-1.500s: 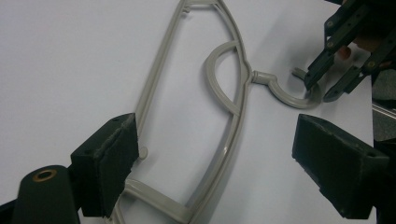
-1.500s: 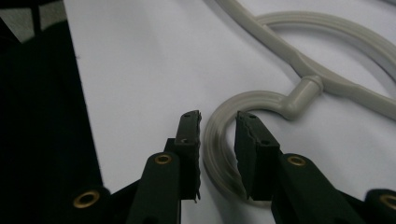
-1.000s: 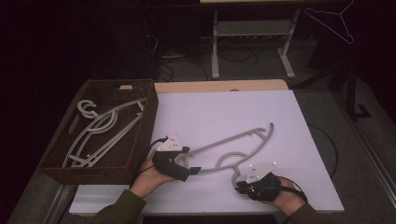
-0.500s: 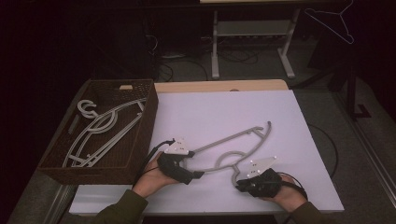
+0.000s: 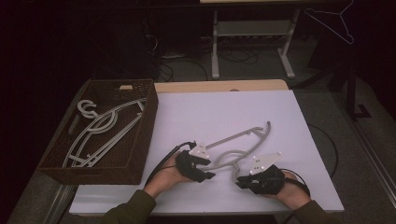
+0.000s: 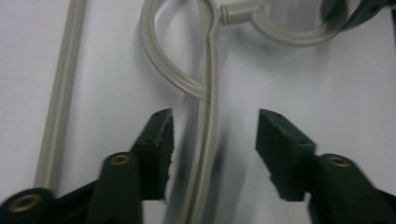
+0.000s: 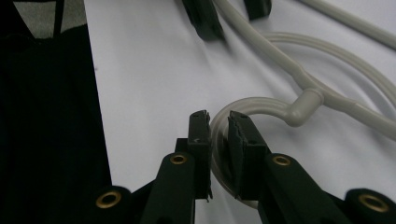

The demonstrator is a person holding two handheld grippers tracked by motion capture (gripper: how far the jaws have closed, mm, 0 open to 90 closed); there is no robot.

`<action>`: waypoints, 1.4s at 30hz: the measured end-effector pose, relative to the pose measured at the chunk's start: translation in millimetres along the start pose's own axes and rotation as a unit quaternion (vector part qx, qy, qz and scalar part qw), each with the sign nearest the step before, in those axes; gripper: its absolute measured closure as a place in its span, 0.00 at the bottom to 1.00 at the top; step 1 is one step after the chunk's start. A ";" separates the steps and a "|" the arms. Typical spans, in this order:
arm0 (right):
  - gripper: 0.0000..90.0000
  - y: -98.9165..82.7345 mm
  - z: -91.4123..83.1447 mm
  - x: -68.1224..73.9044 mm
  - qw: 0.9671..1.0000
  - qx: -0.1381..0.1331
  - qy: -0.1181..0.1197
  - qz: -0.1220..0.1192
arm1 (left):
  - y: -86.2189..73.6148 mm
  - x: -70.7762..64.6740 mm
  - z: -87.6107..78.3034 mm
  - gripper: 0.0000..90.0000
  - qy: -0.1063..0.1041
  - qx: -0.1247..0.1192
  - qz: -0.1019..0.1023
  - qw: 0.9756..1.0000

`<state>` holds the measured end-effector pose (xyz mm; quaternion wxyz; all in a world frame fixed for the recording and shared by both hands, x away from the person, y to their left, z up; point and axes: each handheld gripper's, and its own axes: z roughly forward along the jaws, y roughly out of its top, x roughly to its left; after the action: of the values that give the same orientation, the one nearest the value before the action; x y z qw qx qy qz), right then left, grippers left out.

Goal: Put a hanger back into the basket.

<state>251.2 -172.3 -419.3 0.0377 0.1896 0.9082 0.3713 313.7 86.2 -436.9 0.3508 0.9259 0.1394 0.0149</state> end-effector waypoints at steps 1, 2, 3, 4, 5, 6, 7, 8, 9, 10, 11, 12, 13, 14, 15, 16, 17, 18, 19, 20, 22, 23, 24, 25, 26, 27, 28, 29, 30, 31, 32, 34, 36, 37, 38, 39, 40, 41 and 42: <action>0.88 0.9 -0.9 0.2 1.000 -0.004 0.002 0.003 | 1.3 0.5 2.8 0.60 -0.003 0.004 -0.002 1.000; 0.88 1.9 -1.8 0.6 1.000 -0.004 0.003 0.004 | 2.7 1.0 5.0 0.63 -0.003 0.013 0.002 1.000; 0.88 2.7 -2.5 0.3 1.000 -0.007 0.002 -0.001 | 3.8 0.8 7.2 0.65 0.000 0.013 0.003 1.000; 0.88 3.5 -3.2 0.4 1.000 -0.008 0.003 0.001 | 5.1 1.0 7.8 0.69 0.003 0.012 0.007 1.000; 0.88 4.2 -3.8 0.6 1.000 -0.010 0.004 0.002 | 6.3 1.3 8.0 0.73 0.004 0.017 0.009 1.000; 0.88 4.6 -4.2 0.2 1.000 -0.012 0.003 -0.003 | 7.3 1.4 8.6 0.76 0.004 0.016 0.007 1.000; 0.88 5.1 -4.7 0.4 1.000 -0.012 0.003 -0.003 | 8.1 2.2 8.6 0.78 0.002 0.018 0.009 1.000; 0.88 5.4 -4.8 0.4 1.000 -0.012 0.002 -0.005 | 8.5 1.8 9.4 0.82 0.004 0.016 0.008 1.000; 0.88 5.7 -4.9 0.6 1.000 -0.012 0.002 -0.005 | 8.9 1.6 9.9 0.85 0.007 0.017 0.011 1.000; 0.88 5.8 -4.8 0.6 1.000 -0.012 0.002 -0.007 | 9.0 1.8 9.8 0.87 0.008 0.018 0.011 1.000; 0.88 5.8 -4.8 0.5 1.000 -0.011 0.002 -0.008 | 9.1 2.4 9.7 0.88 0.005 0.017 0.007 1.000; 0.88 5.6 -4.9 0.5 1.000 -0.012 0.002 -0.008 | 9.1 2.9 9.4 0.88 0.003 0.017 0.005 1.000; 0.87 5.4 -5.2 0.6 1.000 -0.013 0.001 -0.007 | 9.1 2.9 9.3 0.88 0.002 0.017 0.004 1.000; 0.77 5.4 -5.7 0.2 1.000 -0.016 0.000 -0.005 | 9.2 2.5 9.6 0.89 0.001 0.018 0.003 1.000; 0.71 5.5 -7.0 0.0 1.000 -0.022 -0.006 -0.001 | 9.4 2.1 9.3 0.89 0.001 0.018 0.002 1.000; 0.63 5.9 -9.5 0.6 0.999 -0.031 -0.008 0.008 | 10.0 2.6 8.0 0.90 0.004 0.019 0.004 1.000; 0.53 6.3 -12.9 -0.1 0.999 -0.044 -0.015 0.016 | 10.4 2.3 6.9 0.90 0.005 0.012 -0.002 1.000; 0.45 6.4 -17.1 -1.5 0.998 -0.056 -0.021 0.023 | 11.1 3.0 4.1 0.90 0.005 0.011 -0.002 1.000; 0.39 6.0 -21.9 -2.9 0.997 -0.071 -0.030 0.025 | 11.5 3.2 2.0 0.90 0.005 0.003 -0.009 1.000; 0.34 5.2 -27.5 -4.1 0.995 -0.086 -0.043 0.028 | 12.2 3.4 -0.8 0.90 0.007 0.000 -0.010 1.000; 0.27 2.0 -38.0 -7.6 0.992 -0.102 -0.059 0.041 | 13.4 4.3 -6.4 0.90 0.009 -0.005 -0.011 1.000; 0.23 -0.3 -42.5 -8.8 0.990 -0.112 -0.075 0.046 | 14.1 4.3 -9.2 0.90 0.011 -0.011 -0.016 1.000; 0.22 -2.9 -47.1 -11.0 0.987 -0.124 -0.084 0.050 | 14.9 4.6 -12.8 0.90 0.011 -0.013 -0.017 1.000; 0.21 -5.6 -51.8 -12.5 0.986 -0.131 -0.087 0.058 | 15.9 5.1 -16.3 0.90 0.013 -0.015 -0.014 1.000; 0.20 -8.3 -55.7 -13.3 0.984 -0.137 -0.094 0.064 | 17.0 5.3 -19.9 0.90 0.014 -0.018 -0.016 1.000; 0.19 -11.1 -59.0 -13.9 0.982 -0.140 -0.101 0.070 | 18.4 5.8 -23.8 0.90 0.014 -0.018 -0.018 1.000; 0.17 -14.1 -61.3 -14.6 0.981 -0.144 -0.104 0.078 | 20.0 5.6 -27.9 0.90 0.013 -0.021 -0.023 0.999; 0.17 -17.4 -62.6 -15.7 0.980 -0.147 -0.107 0.083 | 21.6 5.4 -31.6 0.90 0.011 -0.027 -0.029 0.999; 0.17 -20.7 -63.5 -16.3 0.979 -0.147 -0.110 0.088 | 23.5 5.7 -36.0 0.90 0.011 -0.030 -0.033 0.999; 0.15 -23.9 -63.8 -17.0 0.978 -0.146 -0.115 0.091 | 25.7 5.9 -40.8 0.90 0.013 -0.030 -0.031 0.999; 0.15 -26.9 -64.0 -17.4 0.977 -0.146 -0.118 0.097 | 27.7 6.0 -45.3 0.90 0.013 -0.035 -0.036 0.999; 0.14 -32.2 -64.3 -18.8 0.976 -0.146 -0.123 0.104 | 31.3 7.3 -55.4 0.90 0.012 -0.040 -0.043 0.998; 0.14 -35.8 -64.5 -19.7 0.975 -0.146 -0.127 0.109 | 34.5 7.8 -65.1 0.90 0.014 -0.043 -0.048 0.998; 0.14 -37.1 -64.7 -20.1 0.974 -0.147 -0.131 0.110 | 35.9 8.1 -70.0 0.90 0.015 -0.046 -0.051 0.998; 0.14 -37.8 -64.7 -20.9 0.974 -0.148 -0.132 0.111 | 37.4 8.3 -75.4 0.90 0.015 -0.046 -0.054 0.997; 0.14 -38.2 -64.8 -21.6 0.974 -0.147 -0.132 0.112 | 39.0 8.1 -80.6 0.90 0.017 -0.050 -0.059 0.997; 0.14 -38.5 -64.2 -22.6 0.973 -0.149 -0.135 0.113 | 40.6 8.2 -86.7 0.90 0.019 -0.051 -0.063 0.997; 0.14 -38.5 -63.7 -23.4 0.973 -0.148 -0.135 0.115 | 42.1 8.6 -92.9 0.90 0.022 -0.053 -0.065 0.996; 0.14 -38.6 -62.9 -24.2 0.973 -0.148 -0.136 0.117 | 43.4 9.1 -99.8 0.90 0.025 -0.054 -0.069 0.996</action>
<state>248.1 -248.1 -402.2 0.1445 0.3351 0.8013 0.4741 320.7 122.1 -334.0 0.3969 0.8932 0.2104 0.0216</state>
